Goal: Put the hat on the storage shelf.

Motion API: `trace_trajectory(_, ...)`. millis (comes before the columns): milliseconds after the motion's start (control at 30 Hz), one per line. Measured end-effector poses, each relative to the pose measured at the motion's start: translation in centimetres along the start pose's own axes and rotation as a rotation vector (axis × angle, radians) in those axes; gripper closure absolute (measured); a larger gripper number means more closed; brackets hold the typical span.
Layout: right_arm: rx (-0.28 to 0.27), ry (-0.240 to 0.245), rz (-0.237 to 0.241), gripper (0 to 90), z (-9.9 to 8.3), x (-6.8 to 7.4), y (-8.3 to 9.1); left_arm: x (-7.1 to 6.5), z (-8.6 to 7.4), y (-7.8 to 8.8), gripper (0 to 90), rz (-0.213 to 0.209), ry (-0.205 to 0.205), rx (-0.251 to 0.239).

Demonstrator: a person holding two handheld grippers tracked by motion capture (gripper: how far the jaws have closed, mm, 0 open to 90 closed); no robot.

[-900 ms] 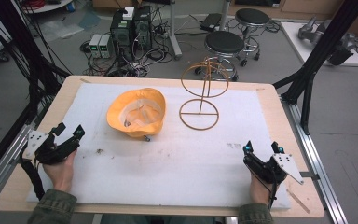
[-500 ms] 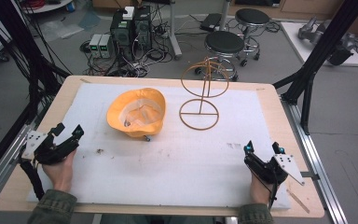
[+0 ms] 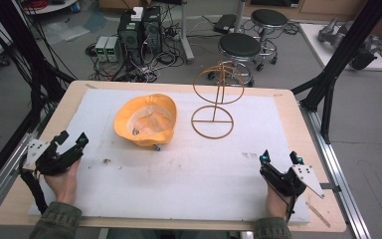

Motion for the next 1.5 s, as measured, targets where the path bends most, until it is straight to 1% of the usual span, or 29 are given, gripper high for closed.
trace_trajectory(33,0.000,0.007,0.004,7.8,0.0,0.1,0.0,-0.1,0.4,0.0,30.5,-0.006,0.005,-0.007)
trace_trajectory(67,0.004,0.013,0.008,7.8,-0.1,0.2,0.0,-0.1,0.4,0.0,30.4,-0.006,0.005,-0.007)
trace_trajectory(100,0.005,0.023,0.013,7.8,-0.1,0.3,-0.1,-0.1,0.7,0.0,30.1,-0.014,0.017,-0.008)
trace_trajectory(133,0.007,0.023,0.019,7.8,-0.1,0.5,0.0,-0.1,0.7,0.0,29.9,-0.014,0.017,-0.008)
trace_trajectory(167,0.007,0.027,0.023,7.8,-0.1,0.6,0.0,-0.2,1.1,-0.1,29.9,-0.021,0.010,-0.010)
trace_trajectory(200,0.003,0.029,0.028,7.8,-0.1,0.7,0.0,-0.2,1.1,-0.1,29.8,-0.021,0.010,-0.010)
trace_trajectory(233,0.002,0.037,0.032,7.8,-0.1,0.8,0.0,-0.4,1.4,-0.4,29.6,-0.022,-0.007,-0.004)
trace_trajectory(267,0.002,0.037,0.032,7.8,-0.1,0.8,0.0,-0.4,1.4,-0.4,29.0,-0.022,-0.007,-0.004)
trace_trajectory(300,0.001,0.045,0.037,7.8,-0.1,1.0,0.0,-0.4,1.8,-0.7,28.2,-0.027,-0.014,0.002)
trace_trajectory(400,0.002,0.047,0.041,7.8,-0.1,1.1,0.0,-0.5,2.2,-1.0,26.8,-0.030,-0.013,0.005)
trace_trajectory(433,-0.001,0.050,0.043,7.8,-0.1,1.1,-0.1,-0.5,2.5,-1.3,26.9,-0.031,-0.020,0.002)
trace_trajectory(533,-0.002,0.050,0.045,7.8,-0.1,1.1,-0.1,-0.6,2.9,-1.6,26.8,-0.031,-0.022,0.005)
trace_trajectory(567,0.000,0.049,0.047,7.8,-0.1,1.1,-0.1,-0.6,3.2,-1.9,26.9,-0.035,-0.016,0.014)
trace_trajectory(600,0.000,0.049,0.047,7.8,-0.1,1.1,-0.1,-0.6,3.2,-1.9,27.2,-0.035,-0.016,0.014)
trace_trajectory(633,-0.002,0.053,0.051,7.8,-0.1,1.2,-0.1,-0.8,3.7,-2.2,28.0,-0.045,-0.001,0.034)
trace_trajectory(733,-0.003,0.056,0.055,7.8,-0.1,1.2,0.0,-0.9,4.1,-2.6,29.6,-0.056,0.003,0.046)
trace_trajectory(767,-0.003,0.054,0.057,7.8,-0.1,1.3,0.0,-1.1,4.4,-3.2,29.6,-0.066,-0.002,0.060)
trace_trajectory(800,-0.003,0.054,0.057,7.8,-0.1,1.3,0.0,-1.1,4.4,-3.2,29.6,-0.066,-0.002,0.060)
trace_trajectory(867,-0.005,0.058,0.058,7.8,-0.1,1.3,-0.1,-1.3,4.7,-3.7,29.5,-0.072,-0.009,0.064)
trace_trajectory(900,-0.005,0.062,0.063,7.8,-0.1,1.3,-0.1,-1.4,4.9,-4.1,29.4,-0.074,-0.024,0.075)
trace_trajectory(1000,-0.003,0.061,0.065,7.8,-0.1,1.4,-0.1,-1.4,4.9,-4.6,28.8,-0.081,-0.021,0.078)
trace_trajectory(1033,-0.003,0.063,0.070,7.8,-0.2,1.4,-0.1,-1.4,4.9,-5.1,27.8,-0.093,-0.019,0.094)
trace_trajectory(1067,-0.003,0.063,0.070,7.8,-0.2,1.4,-0.1,-1.4,4.9,-5.1,27.3,-0.093,-0.019,0.094)
trace_trajectory(1100,-0.001,0.067,0.074,7.8,-0.2,1.5,-0.1,-1.3,4.7,-5.5,27.2,-0.107,-0.010,0.114)
trace_trajectory(1133,-0.001,0.067,0.074,7.8,-0.2,1.5,-0.1,-1.3,4.7,-5.5,27.0,-0.107,-0.010,0.114)
trace_trajectory(1233,-0.002,0.076,0.078,7.8,-0.2,1.6,-0.2,-1.1,4.3,-6.2,26.9,-0.114,-0.008,0.138)
trace_trajectory(1300,0.000,0.077,0.080,7.8,-0.2,1.7,-0.2,-1.1,4.0,-6.6,26.9,-0.117,-0.012,0.151)
trace_trajectory(1467,0.001,0.081,0.081,7.8,-0.2,1.7,-0.2,-1.1,3.5,-7.4,27.4,-0.125,-0.013,0.159)
trace_trajectory(1500,0.002,0.082,0.081,7.8,-0.3,1.7,-0.2,-1.2,3.5,-7.9,27.4,-0.131,-0.026,0.183)
Point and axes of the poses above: each handheld gripper's, and its own axes: y roughly backward along the jaws, z roughly out of its top, x roughly to its left, the point moved 3 cm from there along -y, roughly forward along the jaws, and after that the axes turned 6 degrees about -z, right-handed, at the moved point
